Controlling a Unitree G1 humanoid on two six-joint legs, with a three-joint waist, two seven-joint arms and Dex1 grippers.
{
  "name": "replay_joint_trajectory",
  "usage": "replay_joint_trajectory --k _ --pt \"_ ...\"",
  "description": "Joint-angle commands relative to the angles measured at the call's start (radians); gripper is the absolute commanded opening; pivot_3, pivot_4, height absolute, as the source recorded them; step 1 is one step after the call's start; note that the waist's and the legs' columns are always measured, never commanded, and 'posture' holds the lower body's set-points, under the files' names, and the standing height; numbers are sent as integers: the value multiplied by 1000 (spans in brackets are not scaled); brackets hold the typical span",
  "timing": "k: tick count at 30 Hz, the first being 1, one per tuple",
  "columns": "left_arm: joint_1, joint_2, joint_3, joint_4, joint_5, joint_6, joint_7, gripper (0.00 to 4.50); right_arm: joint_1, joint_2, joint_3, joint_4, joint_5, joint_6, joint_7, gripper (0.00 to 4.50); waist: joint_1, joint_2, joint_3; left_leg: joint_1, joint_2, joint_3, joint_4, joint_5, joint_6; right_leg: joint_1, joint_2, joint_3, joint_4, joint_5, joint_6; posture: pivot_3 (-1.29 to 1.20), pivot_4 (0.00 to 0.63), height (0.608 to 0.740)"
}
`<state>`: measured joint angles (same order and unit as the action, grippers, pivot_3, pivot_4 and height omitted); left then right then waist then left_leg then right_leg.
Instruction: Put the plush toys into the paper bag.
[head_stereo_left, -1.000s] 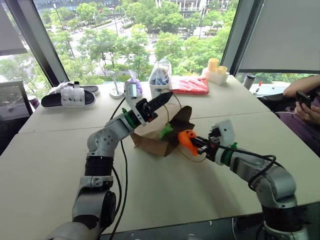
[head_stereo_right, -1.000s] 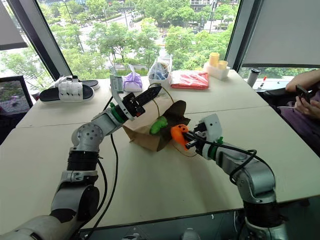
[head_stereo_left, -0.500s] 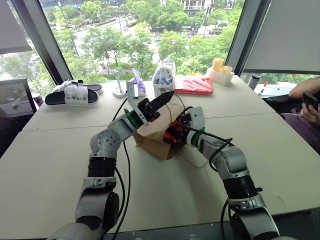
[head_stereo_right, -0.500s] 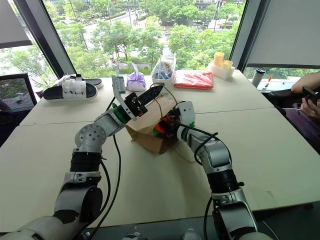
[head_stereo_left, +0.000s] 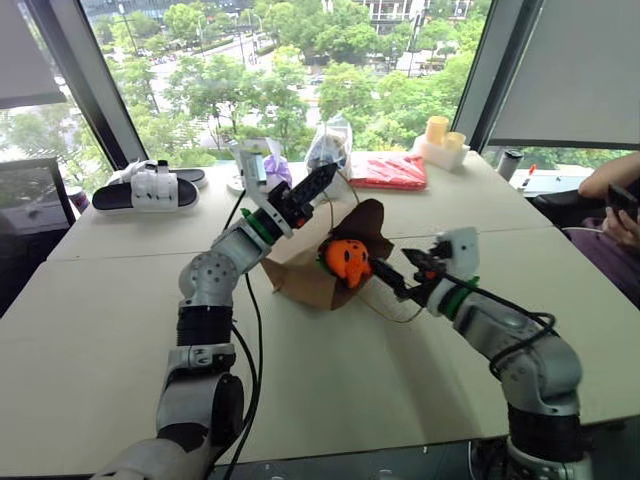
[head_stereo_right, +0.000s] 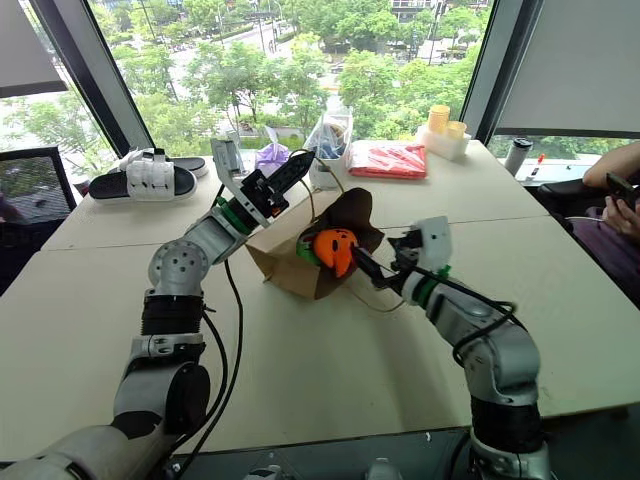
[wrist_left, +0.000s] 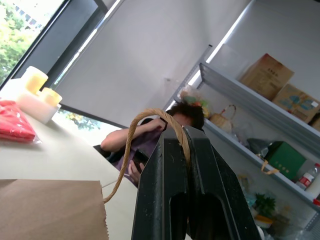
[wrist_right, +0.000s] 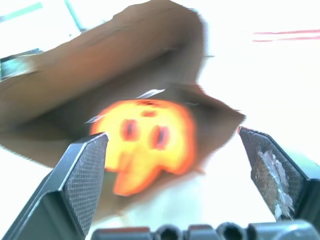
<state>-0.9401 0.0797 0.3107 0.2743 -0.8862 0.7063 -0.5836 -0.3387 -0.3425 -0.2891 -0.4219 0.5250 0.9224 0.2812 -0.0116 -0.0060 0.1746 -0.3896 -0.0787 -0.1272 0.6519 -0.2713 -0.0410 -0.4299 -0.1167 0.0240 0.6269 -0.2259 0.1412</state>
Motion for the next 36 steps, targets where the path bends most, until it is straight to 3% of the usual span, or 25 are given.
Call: replay_joint_trajectory --k 1,6,13,16,23,26,30,36 --pt "-37 9 20 5 -25 -22 -19 0 56 -19 -55 -19 4 -11 -20 4477 -1 0 0 0 0 0 0 0 0 0 0 0 0 0 0 0 150 740" --pt "-36 11 22 19 -19 -27 -37 0 115 46 -66 57 22 -27 -54 4477 -7 0 0 1 1 1 0 0 0 0 1 0 0 0 0 0 150 740" --pt "-22 10 21 8 -20 -22 -39 0 136 216 -159 86 185 15 -127 4477 -1 0 0 1 1 1 0 0 0 0 1 1 1 0 0 0 150 740" --pt "-14 12 19 3 -17 -22 -37 0 165 260 -143 66 227 16 -138 3658 -2 0 0 1 1 0 0 0 0 0 1 0 1 0 0 0 150 740" --pt "-14 21 13 10 -6 -24 -43 0 178 266 -134 12 303 9 -164 140 -4 0 0 1 1 0 0 0 0 0 1 0 1 0 0 0 150 740" --pt "-9 45 -12 3 24 -27 -62 0 174 245 -127 -37 336 -3 -150 59 -4 0 0 1 1 0 0 0 0 0 1 0 1 0 0 0 150 740" --pt "-17 97 -18 -14 28 -12 -76 0 120 200 -167 -123 512 -5 -133 59 -6 0 0 1 1 0 0 0 0 0 1 0 0 0 0 0 150 740" --pt "-49 174 10 -43 -33 88 -46 0 -65 16 -219 -139 842 -22 -183 59 -5 0 0 1 1 0 0 0 0 0 1 0 0 0 0 0 150 740"
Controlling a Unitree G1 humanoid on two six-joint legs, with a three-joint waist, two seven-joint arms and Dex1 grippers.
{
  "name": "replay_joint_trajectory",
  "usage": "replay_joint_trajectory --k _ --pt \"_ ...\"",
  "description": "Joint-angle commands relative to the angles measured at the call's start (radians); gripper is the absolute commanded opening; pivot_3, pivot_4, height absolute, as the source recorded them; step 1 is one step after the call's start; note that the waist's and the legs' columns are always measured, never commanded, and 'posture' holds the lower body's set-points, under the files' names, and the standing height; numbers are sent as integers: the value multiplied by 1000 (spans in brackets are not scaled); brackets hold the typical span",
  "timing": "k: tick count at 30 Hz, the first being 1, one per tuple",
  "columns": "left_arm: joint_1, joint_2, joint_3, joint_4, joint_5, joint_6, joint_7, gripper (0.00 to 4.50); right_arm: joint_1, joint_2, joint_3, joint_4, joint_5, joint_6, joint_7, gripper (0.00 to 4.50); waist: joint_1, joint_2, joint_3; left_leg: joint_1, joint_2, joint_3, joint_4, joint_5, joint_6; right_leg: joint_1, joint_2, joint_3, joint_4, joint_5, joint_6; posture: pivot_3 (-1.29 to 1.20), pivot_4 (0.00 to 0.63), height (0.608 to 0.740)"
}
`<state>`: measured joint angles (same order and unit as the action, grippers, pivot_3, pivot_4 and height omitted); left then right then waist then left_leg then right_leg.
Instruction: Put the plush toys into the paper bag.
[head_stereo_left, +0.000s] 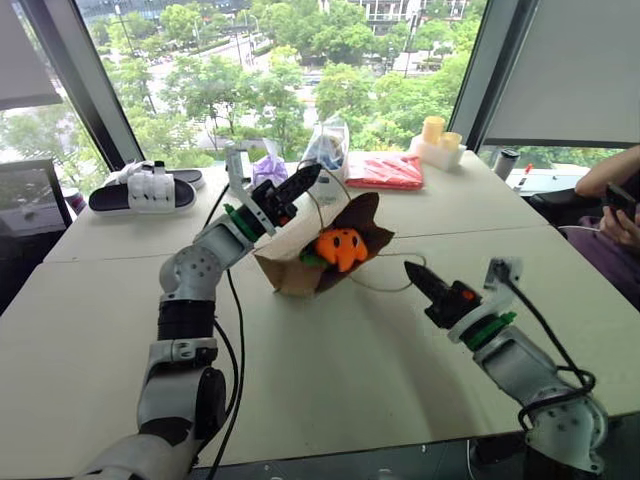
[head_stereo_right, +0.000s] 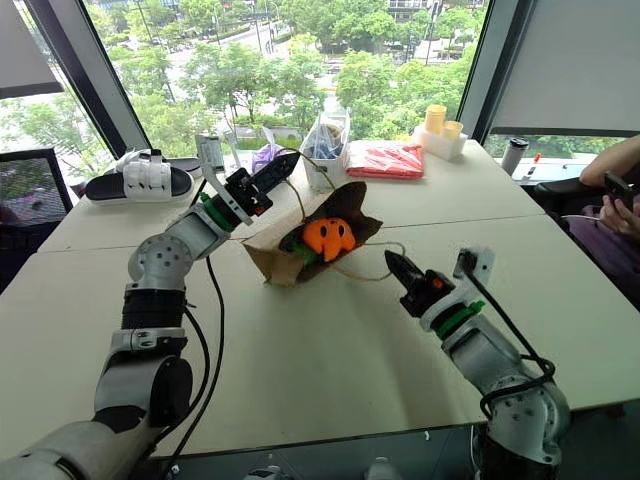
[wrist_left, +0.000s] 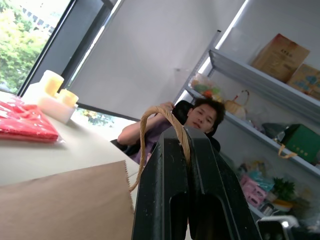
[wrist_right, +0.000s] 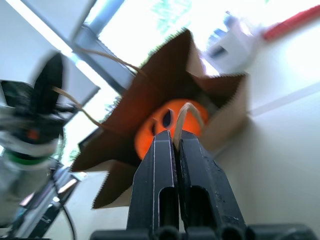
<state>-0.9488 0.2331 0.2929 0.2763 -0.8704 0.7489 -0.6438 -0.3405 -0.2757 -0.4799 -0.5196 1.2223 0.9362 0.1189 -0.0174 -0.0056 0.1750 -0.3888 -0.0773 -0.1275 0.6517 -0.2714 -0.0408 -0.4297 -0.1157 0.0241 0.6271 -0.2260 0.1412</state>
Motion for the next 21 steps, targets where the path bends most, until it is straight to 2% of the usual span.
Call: replay_joint_trajectory --k 1,5,12,13,14,16,17,21 --pt "-40 25 30 -46 -56 60 21 0 -72 -69 -26 -38 175 -44 -32 59 3 0 0 0 0 0 0 0 0 0 0 0 0 0 0 0 150 740" --pt "-44 31 55 15 -61 85 56 0 -101 -122 3 -21 255 -80 -62 59 3 0 0 0 0 -2 0 0 0 1 0 -2 0 0 0 0 150 740" --pt "-33 -33 44 62 -29 34 68 0 -38 -144 71 6 233 -122 -66 59 5 -1 0 0 0 -1 0 0 0 1 0 -2 0 0 0 0 150 740" --pt "-33 -41 43 70 -25 25 67 542 -35 -140 77 12 222 -135 -67 571 5 -1 0 0 0 -1 0 0 0 1 0 -2 -1 0 0 0 150 740" --pt "-24 -47 32 70 -18 18 48 822 -30 -134 87 10 217 -147 -58 821 4 -1 0 0 0 -1 0 0 0 1 0 -1 -1 0 0 0 150 740" --pt "-7 -50 10 71 -5 11 10 1638 -20 -129 112 4 202 -162 -40 1709 2 -1 0 0 0 -1 0 0 0 1 0 -1 -1 0 0 0 150 740" --pt "-1 -51 5 72 -2 10 -5 2206 -14 -130 123 0 198 -167 -35 2300 1 -1 0 0 0 -1 0 0 0 1 0 -1 -1 0 0 0 150 740" --pt "2 -18 -19 101 37 2 -46 3983 21 -148 136 -12 228 -175 -29 4206 2 -1 0 0 0 -1 0 0 0 1 0 -1 -1 0 0 0 150 740"
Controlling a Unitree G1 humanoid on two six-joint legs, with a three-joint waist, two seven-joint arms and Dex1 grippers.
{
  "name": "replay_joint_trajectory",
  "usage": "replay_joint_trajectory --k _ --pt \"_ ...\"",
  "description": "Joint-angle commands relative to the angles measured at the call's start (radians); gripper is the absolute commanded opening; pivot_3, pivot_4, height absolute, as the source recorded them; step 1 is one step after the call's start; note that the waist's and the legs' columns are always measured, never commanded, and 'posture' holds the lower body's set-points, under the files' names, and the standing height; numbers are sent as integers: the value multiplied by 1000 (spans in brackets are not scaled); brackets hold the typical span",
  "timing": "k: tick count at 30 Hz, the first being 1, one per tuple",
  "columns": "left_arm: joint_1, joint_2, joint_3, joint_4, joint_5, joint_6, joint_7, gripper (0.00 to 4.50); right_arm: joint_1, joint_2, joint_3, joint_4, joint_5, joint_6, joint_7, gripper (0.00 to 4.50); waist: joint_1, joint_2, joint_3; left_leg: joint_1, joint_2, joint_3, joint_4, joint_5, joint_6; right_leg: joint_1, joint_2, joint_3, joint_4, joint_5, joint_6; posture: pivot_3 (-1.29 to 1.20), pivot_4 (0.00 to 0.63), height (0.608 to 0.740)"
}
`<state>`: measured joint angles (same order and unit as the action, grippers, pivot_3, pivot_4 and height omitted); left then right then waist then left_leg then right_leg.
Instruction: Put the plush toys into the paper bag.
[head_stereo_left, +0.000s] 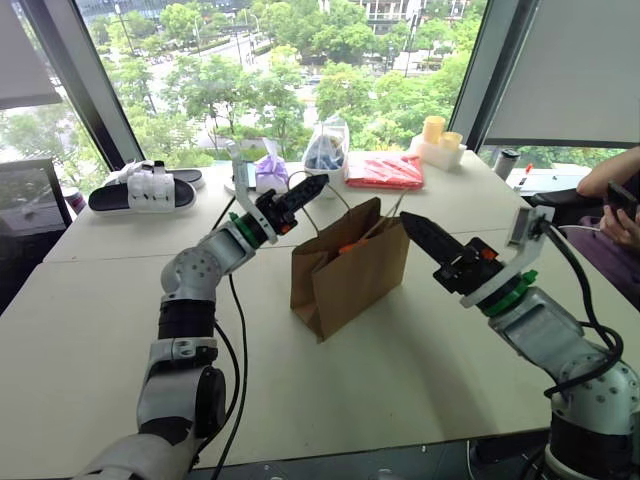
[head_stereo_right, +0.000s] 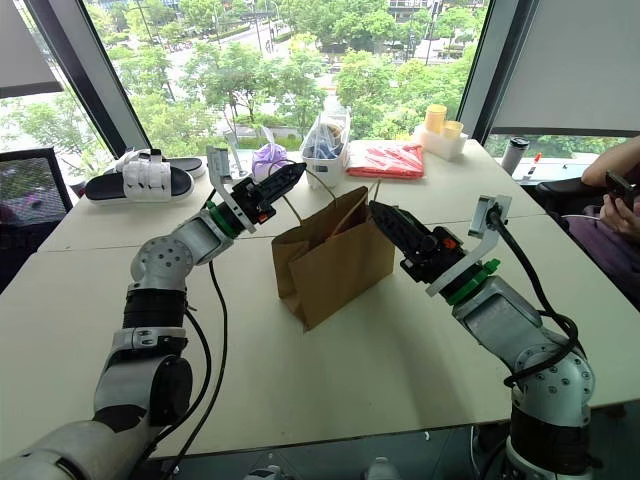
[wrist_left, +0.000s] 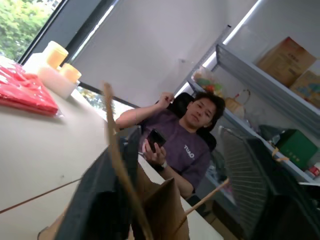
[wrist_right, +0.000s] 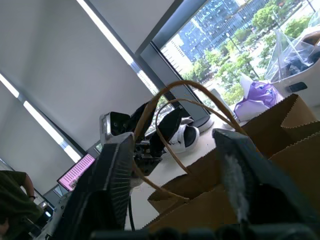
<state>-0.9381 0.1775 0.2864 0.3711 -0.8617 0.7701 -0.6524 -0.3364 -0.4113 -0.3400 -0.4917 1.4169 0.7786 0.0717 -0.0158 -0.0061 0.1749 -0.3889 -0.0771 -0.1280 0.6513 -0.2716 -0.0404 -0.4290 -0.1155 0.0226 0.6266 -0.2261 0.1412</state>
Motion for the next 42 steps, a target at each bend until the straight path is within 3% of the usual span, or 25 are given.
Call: replay_joint_trajectory --k 1,6,11,14,17,20,24,28,35,42 --pt "-8 57 -28 17 45 -9 -57 4467 34 -21 -5 -48 63 -12 29 4500 1 0 0 0 0 0 0 0 0 0 0 0 0 0 0 0 150 740" --pt "12 133 -51 3 59 9 -162 4467 134 -47 33 -80 72 1 84 4500 1 0 0 0 0 0 0 0 0 0 0 0 0 0 0 0 150 740" --pt "119 265 -166 -97 124 -9 -373 4467 187 -41 123 -74 -20 -4 117 4500 -3 0 0 0 0 0 0 0 0 0 0 0 0 0 0 0 150 740" --pt "161 316 -188 -72 173 -46 -412 4467 188 -29 194 -44 -111 -9 147 4500 -2 0 0 1 1 1 -1 0 0 0 1 0 0 0 0 0 150 740" --pt "188 345 -176 -68 194 -66 -424 4500 160 2 233 -2 -183 -34 154 3697 4 0 0 1 1 0 0 0 0 0 1 0 0 0 0 0 150 740" --pt "257 375 -169 -141 208 -85 -426 4500 106 25 306 58 -296 -42 179 2133 -1 0 0 1 1 0 0 0 0 0 1 1 0 0 0 0 150 740" --pt "349 350 -136 -325 115 5 -369 4500 26 72 334 166 -380 -70 228 35 0 0 0 1 2 -3 -2 0 0 -1 1 1 0 0 0 0 150 740" --pt "380 324 -196 -444 180 -49 -308 4500 -33 78 349 235 -446 -67 277 35 6 0 0 0 2 -4 -1 0 0 0 0 1 0 0 0 0 150 740" --pt "381 263 -281 -492 242 -136 -284 4500 -59 89 360 266 -517 -51 332 35 2 0 0 0 1 -3 -1 0 0 0 0 1 -1 0 0 0 150 740" --pt "344 172 -359 -382 419 -354 -202 4500 -31 104 353 239 -536 -39 344 35 4 0 0 0 1 -1 -1 0 0 0 0 1 -1 0 0 0 150 740"
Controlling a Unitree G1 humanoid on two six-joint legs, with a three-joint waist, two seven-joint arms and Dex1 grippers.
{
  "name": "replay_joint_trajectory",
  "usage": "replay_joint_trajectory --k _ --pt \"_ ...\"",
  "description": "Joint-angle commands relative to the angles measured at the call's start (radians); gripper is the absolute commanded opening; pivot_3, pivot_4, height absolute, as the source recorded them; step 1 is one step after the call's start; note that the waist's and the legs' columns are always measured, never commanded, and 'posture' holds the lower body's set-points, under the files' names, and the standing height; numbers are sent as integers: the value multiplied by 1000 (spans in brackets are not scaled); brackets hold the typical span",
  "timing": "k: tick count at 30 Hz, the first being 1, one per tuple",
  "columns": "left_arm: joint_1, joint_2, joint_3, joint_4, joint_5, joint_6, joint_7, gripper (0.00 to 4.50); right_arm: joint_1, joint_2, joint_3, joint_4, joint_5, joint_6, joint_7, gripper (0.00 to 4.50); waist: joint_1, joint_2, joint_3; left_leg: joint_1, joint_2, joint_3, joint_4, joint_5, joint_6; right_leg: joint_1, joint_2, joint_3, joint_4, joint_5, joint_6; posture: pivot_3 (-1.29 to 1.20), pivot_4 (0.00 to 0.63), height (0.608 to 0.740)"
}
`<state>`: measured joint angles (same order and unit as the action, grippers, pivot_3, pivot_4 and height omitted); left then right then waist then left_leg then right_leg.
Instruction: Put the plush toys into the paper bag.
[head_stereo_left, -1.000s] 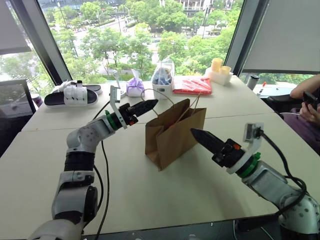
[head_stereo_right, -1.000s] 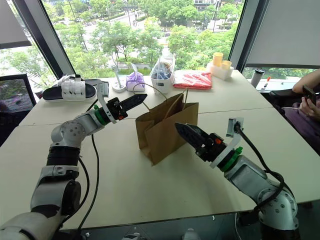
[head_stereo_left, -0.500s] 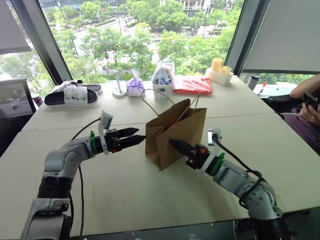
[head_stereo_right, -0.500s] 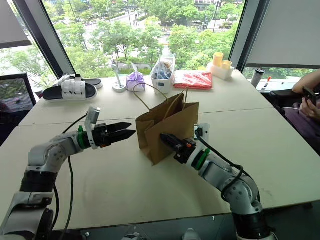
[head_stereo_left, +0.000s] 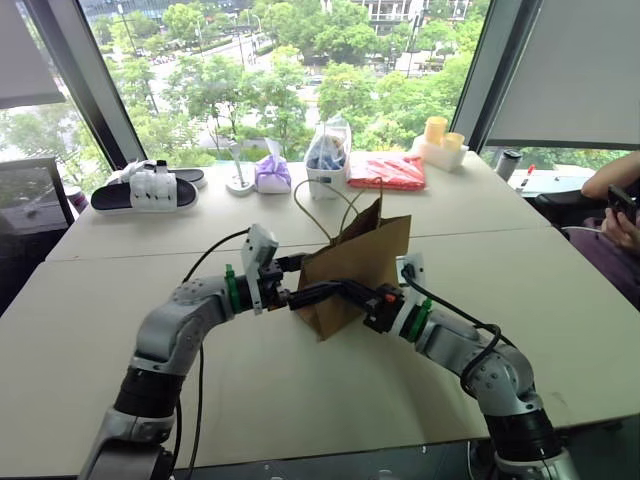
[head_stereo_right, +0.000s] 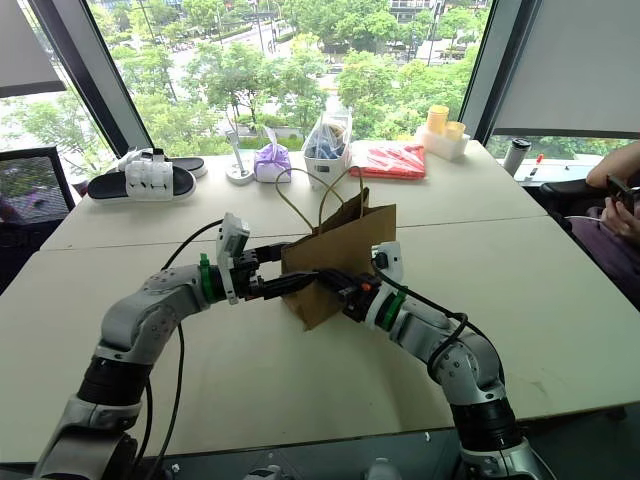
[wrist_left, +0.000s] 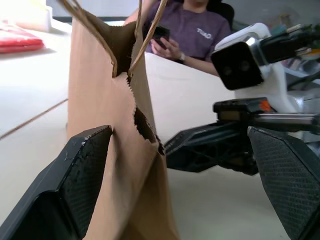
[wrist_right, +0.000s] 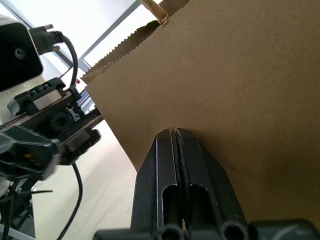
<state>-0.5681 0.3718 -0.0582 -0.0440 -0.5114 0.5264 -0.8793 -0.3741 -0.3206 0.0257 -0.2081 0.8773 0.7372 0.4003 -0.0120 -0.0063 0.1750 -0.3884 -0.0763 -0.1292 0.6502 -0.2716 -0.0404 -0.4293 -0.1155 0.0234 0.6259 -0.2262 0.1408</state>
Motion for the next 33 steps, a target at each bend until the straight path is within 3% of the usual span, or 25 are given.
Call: replay_joint_trajectory --k 1,4,11,14,19,22,26,33 --pt "-28 -31 -10 47 66 -113 24 4500 12 15 -13 -53 7 7 19 35 0 0 0 0 0 1 0 0 0 0 0 0 0 0 0 0 150 740" --pt "-37 -60 -7 85 73 -141 20 3595 56 11 -19 -102 36 30 34 0 -1 0 0 0 0 1 0 0 0 0 0 0 0 0 0 0 150 740" --pt "-65 -76 -2 133 116 -212 22 53 183 -33 -43 -250 163 134 49 0 2 0 0 0 0 1 0 0 0 0 0 0 0 0 0 0 150 740" --pt "-81 -74 -11 156 120 -226 -8 15 236 -54 -58 -297 201 161 35 0 1 0 0 0 0 1 0 0 0 0 0 0 -1 0 0 0 150 740" --pt "-166 -63 31 207 5 -146 -148 15 278 -88 -94 -323 232 171 26 0 0 0 0 0 0 1 1 0 0 1 0 -1 -1 0 0 0 150 740" --pt "-374 -43 69 535 -29 -150 -348 15 330 -129 -154 -339 300 187 39 0 4 -1 0 0 0 1 1 0 0 1 0 -2 0 0 0 0 150 740" --pt "-546 -99 27 889 81 -365 -499 15 408 -152 -225 -390 374 175 -10 0 1 -1 0 -1 -1 1 3 -1 2 3 1 -3 -2 0 1 0 150 740" --pt "-643 -179 -8 1164 227 -569 -613 15 521 -147 -262 -481 426 130 -96 0 -5 -1 0 -1 -1 1 1 -3 5 4 0 -3 -7 0 1 0 150 740"
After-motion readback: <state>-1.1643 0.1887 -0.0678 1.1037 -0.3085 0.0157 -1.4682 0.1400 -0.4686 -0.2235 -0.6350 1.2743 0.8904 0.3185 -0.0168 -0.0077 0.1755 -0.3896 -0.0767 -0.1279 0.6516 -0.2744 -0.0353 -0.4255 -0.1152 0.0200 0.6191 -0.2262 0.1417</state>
